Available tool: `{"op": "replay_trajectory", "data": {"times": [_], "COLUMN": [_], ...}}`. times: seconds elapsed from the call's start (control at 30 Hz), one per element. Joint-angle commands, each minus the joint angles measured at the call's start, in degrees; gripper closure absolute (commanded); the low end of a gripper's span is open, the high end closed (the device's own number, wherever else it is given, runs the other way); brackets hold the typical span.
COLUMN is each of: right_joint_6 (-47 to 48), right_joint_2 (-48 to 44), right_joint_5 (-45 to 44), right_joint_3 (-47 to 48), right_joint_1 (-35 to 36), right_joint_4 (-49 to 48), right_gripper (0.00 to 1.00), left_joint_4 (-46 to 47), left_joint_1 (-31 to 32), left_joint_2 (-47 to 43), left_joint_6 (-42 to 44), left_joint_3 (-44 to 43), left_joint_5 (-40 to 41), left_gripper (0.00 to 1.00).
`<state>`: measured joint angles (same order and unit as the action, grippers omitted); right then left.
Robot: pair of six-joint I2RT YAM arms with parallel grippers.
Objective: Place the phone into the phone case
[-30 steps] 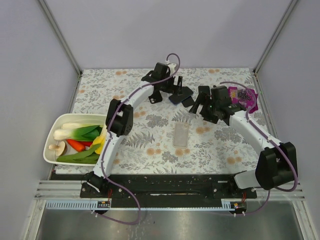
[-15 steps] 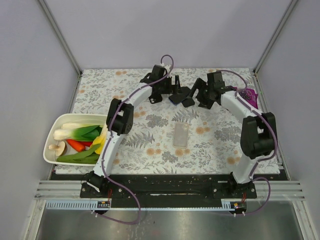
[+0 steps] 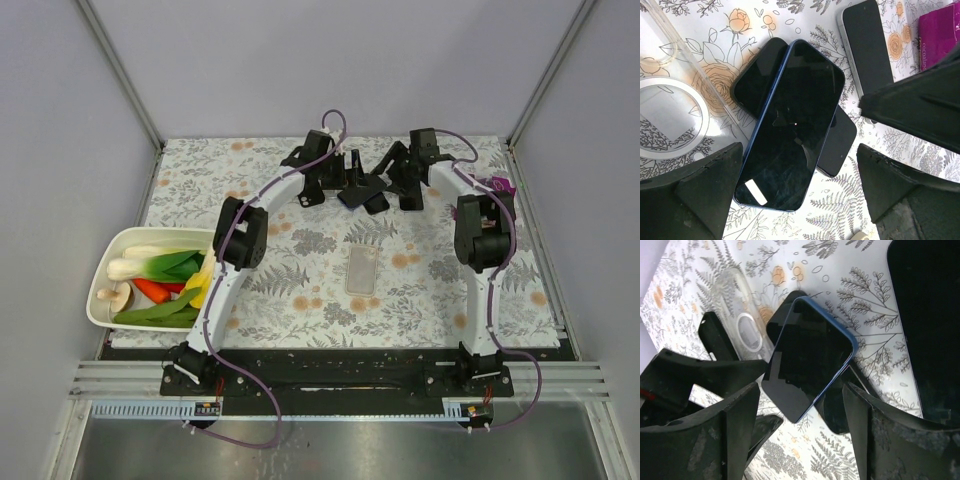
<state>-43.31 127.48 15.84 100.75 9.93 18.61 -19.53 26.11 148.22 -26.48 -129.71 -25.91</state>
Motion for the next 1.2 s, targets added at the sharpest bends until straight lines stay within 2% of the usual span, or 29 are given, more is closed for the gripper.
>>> {"op": "replay_trajectory", "data": {"times": [0.0, 0.27, 0.7, 0.93, 1.03, 1.17], "right_joint_6": [-2.0, -3.0, -5.2, -7.1, -9.0, -12.4], "right_joint_2": [2.9, 6.4, 14.2, 16.1, 15.9, 14.1], "right_joint_5": [1.1, -0.3, 2.8, 7.6, 11.0, 15.1], "right_joint_3": [4.2, 7.0, 15.3, 16.7, 14.1, 9.1], "right_joint_1": [-0.7, -1.2, -1.4, -1.2, -1.4, -1.3], "right_joint_4": [-0.9, 0.1, 3.0, 1.0, -3.6, -12.5], "right_gripper": [0.24, 0.24, 0.26, 0.46, 0.54, 0.58], "left_joint_4": [3.1, 5.1, 7.0, 9.6, 10.2, 10.7], "left_joint_1": [-0.5, -0.5, -0.6, -0.7, -0.7, -0.9], "left_joint_2": [0.0, 0.8, 1.7, 2.6, 2.9, 3.3], "left_joint_6": [-1.5, -3.8, -6.9, -10.3, -11.5, -12.5], "left_joint_3": [0.1, 0.0, 0.0, -0.3, -0.5, -0.5], "left_joint_5": [-2.5, -3.9, -5.7, -8.1, -8.8, -9.9], "left_gripper": [0.01, 0.02, 0.02, 0.03, 0.03, 0.04]}}
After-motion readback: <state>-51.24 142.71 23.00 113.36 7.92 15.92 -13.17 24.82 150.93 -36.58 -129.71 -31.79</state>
